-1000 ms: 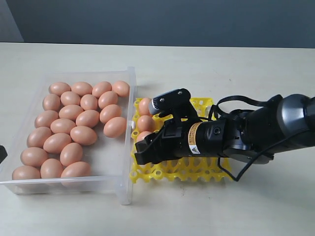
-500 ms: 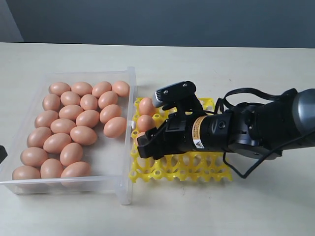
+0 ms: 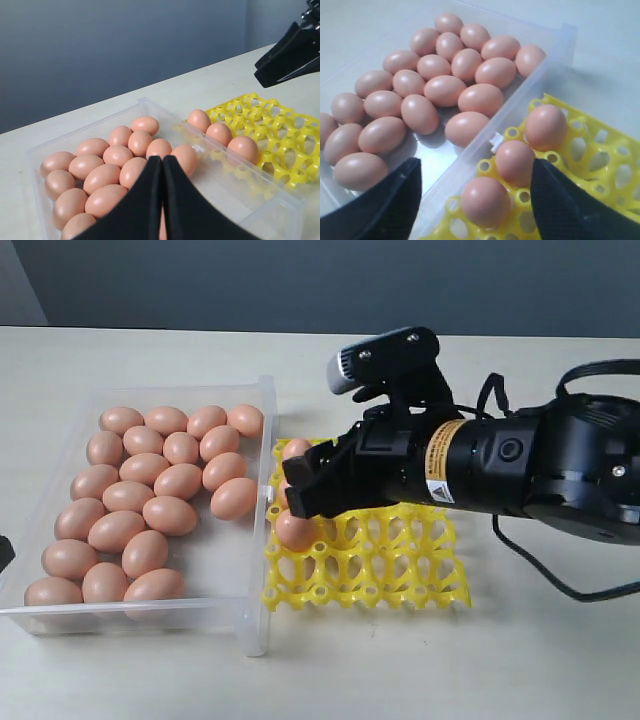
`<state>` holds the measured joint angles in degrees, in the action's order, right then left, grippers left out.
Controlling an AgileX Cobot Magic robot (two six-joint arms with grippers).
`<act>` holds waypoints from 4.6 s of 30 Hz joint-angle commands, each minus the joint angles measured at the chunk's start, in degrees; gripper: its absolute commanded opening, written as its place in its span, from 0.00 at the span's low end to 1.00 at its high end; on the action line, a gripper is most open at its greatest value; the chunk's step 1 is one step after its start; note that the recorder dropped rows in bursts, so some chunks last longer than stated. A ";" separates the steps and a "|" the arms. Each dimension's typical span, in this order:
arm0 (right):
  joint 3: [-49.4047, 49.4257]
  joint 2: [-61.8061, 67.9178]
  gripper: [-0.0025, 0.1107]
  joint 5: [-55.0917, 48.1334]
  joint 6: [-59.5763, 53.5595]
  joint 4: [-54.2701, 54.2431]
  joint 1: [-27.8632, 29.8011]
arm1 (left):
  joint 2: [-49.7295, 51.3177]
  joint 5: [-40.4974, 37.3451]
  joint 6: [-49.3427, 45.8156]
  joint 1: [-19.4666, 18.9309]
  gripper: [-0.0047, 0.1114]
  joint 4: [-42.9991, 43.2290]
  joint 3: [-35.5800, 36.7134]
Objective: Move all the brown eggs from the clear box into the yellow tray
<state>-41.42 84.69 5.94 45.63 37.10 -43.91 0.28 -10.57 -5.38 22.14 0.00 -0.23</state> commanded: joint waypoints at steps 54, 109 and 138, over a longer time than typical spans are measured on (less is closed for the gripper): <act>-60.07 46.76 0.04 -39.07 -59.62 -34.48 -12.13 | -0.28 0.21 0.23 0.32 0.04 0.00 0.23; 8.11 -12.69 0.04 -2.43 16.84 8.00 -12.13 | -0.28 0.21 0.23 0.32 0.04 0.00 0.23; -12.72 3.52 0.02 -34.27 -13.20 -19.79 2.18 | -0.28 0.21 0.23 0.32 0.04 0.00 0.23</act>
<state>-51.88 85.73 -22.20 43.39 24.09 -41.93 0.28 -10.57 -5.38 22.15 0.00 -0.23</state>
